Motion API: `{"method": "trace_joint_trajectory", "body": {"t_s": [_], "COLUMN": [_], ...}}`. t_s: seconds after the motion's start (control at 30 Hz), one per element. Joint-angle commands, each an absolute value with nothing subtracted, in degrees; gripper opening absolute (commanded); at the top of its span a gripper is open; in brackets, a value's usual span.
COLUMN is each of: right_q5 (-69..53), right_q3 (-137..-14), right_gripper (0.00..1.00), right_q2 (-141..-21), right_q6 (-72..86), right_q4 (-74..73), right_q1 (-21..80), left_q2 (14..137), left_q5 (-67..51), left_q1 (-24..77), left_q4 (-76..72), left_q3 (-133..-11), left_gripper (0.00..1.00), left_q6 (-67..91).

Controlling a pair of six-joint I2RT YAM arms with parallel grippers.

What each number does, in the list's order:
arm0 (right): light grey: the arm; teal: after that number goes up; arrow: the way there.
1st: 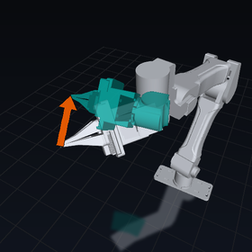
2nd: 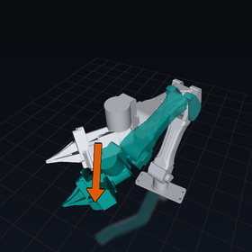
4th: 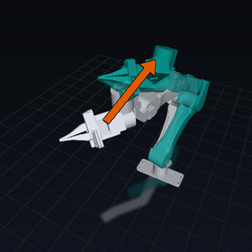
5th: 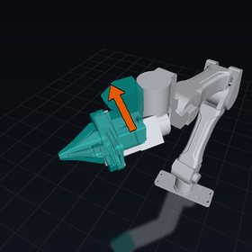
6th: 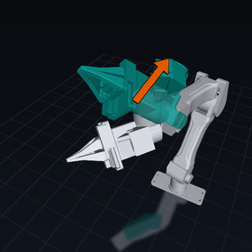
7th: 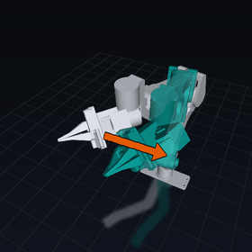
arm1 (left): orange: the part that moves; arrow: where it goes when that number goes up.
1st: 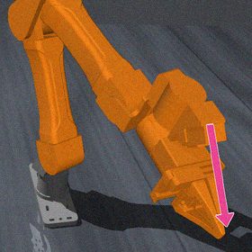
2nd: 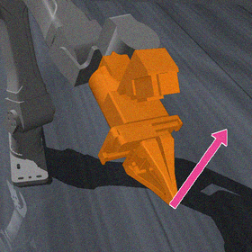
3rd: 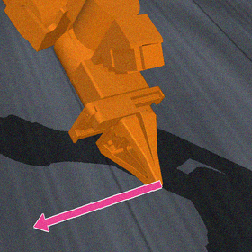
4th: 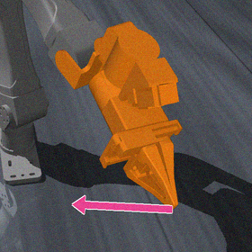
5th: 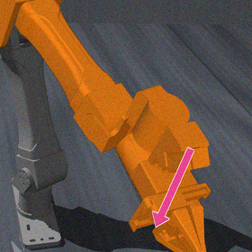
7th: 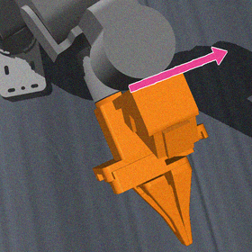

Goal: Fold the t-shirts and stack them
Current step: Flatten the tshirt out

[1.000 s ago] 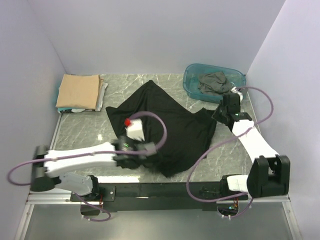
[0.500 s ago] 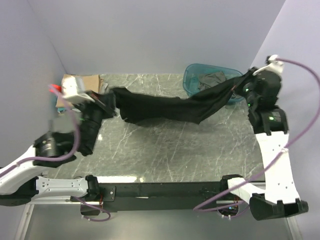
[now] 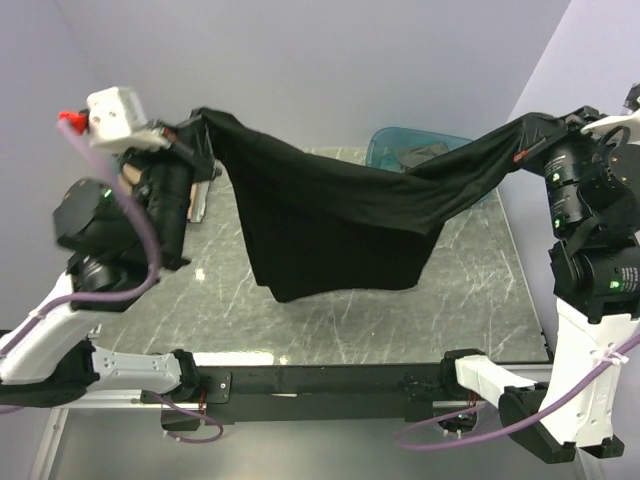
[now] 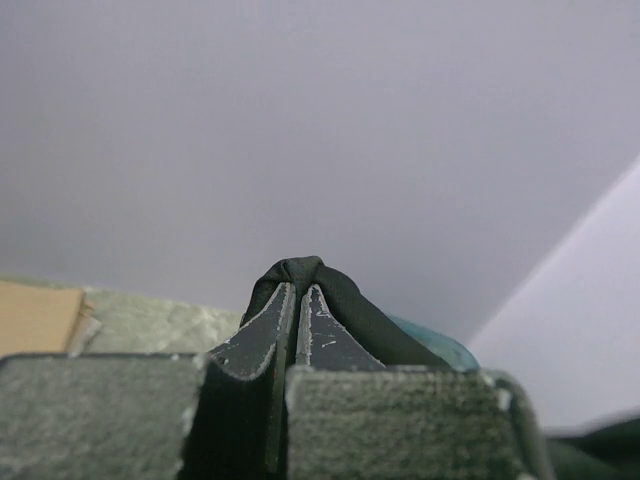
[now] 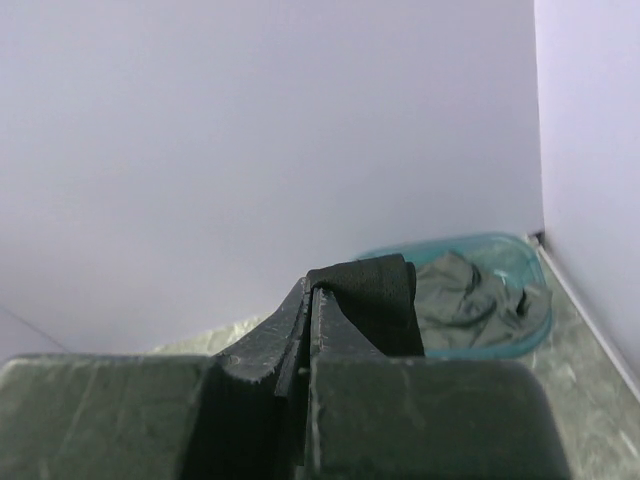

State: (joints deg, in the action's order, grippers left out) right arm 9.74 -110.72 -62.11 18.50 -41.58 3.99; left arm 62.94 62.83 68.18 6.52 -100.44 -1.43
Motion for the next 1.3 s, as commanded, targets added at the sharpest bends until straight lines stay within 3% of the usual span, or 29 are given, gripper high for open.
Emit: {"method": "trace_joint_trajectory", "body": {"t_s": [0.0, 0.13, 0.23, 0.37, 0.4, 0.47, 0.53, 0.63, 0.83, 1.0, 1.17, 1.27], "right_q5": [8.09, 4.23, 1.59, 0.18, -1.30, -2.46, -4.04, -5.97, -5.54, -4.31, -3.08, -1.06], "right_q3": [-113.47, -112.33, -112.76, -120.21, -123.19, -134.52, -144.08, -143.81, -124.38, -105.26, -86.08, -75.17], "right_gripper": [0.00, 0.00, 0.00, 0.00, 0.00, 0.00, 0.00, 0.00, 0.00, 0.00, 0.00, 0.00], "right_q2": [-65.39, -69.69, -74.34, -83.30, -87.76, -94.61, -98.16, -98.10, -87.02, -79.72, -74.11, -72.69], "right_q6": [16.35, 16.26, 16.08, 17.05, 17.14, 17.57, 17.93, 19.33, 18.90, 17.75, 18.81, 20.83], "right_q4": [-40.17, -35.87, -32.79, -29.19, -29.01, -29.70, -29.71, -27.26, -22.06, -24.51, -27.06, -26.98], "right_q1": [4.31, 4.31, 4.31, 4.31, 4.31, 4.31, 4.31, 4.31, 4.31, 4.31, 4.22, 4.04], "left_q2": [67.65, 76.62, 85.23, 94.55, 98.66, 103.51, 103.89, 98.10, 89.31, 75.00, 58.84, 51.45], "left_q5": [55.22, 30.06, 15.10, -0.65, -2.27, -7.00, -9.48, -14.67, -13.63, -6.61, 1.74, -1.75], "left_q1": [59.88, 34.36, 22.03, 11.71, 10.21, 6.87, 3.80, 0.18, -1.49, -1.49, -1.41, -1.41], "left_q4": [9.29, 22.74, 26.98, 25.57, 26.53, 27.51, 25.42, 18.29, 22.84, 22.50, 26.42, 25.23], "left_q3": [-105.64, -112.48, -118.20, -126.54, -133.35, -143.64, -146.24, -138.98, -125.98, -95.15, -66.33, -53.38], "left_gripper": [0.01, 0.01, 0.01, 0.01, 0.01, 0.01, 0.01, 0.01, 0.01, 0.01, 0.01, 0.01], "left_q6": [-0.46, 15.53, 21.00, 23.29, 23.64, 23.82, 25.21, 27.94, 25.23, 28.29, 40.84, 48.24]}}
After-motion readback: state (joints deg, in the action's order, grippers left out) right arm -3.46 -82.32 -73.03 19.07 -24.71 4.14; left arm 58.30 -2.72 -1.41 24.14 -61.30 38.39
